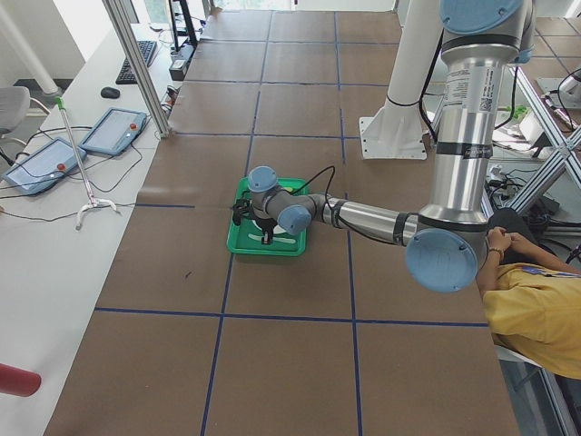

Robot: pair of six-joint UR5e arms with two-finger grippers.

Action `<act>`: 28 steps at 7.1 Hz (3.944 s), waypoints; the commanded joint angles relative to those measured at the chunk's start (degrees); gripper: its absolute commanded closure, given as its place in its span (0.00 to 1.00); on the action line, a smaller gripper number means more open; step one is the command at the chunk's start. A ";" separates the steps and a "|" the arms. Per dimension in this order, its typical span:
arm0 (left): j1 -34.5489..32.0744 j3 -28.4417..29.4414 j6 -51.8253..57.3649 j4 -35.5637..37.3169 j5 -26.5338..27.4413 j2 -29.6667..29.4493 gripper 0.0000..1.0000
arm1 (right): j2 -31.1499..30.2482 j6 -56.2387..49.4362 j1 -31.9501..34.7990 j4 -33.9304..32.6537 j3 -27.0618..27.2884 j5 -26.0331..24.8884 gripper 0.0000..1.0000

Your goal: Place fork

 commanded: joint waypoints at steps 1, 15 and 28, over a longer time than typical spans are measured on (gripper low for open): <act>-0.32 2.00 -0.32 -0.14 -0.03 -1.71 0.60 | 0.00 0.00 0.00 0.00 0.00 0.03 0.00; -42.51 -2.20 53.29 29.67 -4.95 -0.23 0.00 | 0.00 0.00 0.00 0.00 0.00 0.03 0.00; -42.07 -2.92 53.37 36.53 -11.98 4.08 0.00 | 0.00 0.09 0.00 0.00 0.00 -0.06 0.00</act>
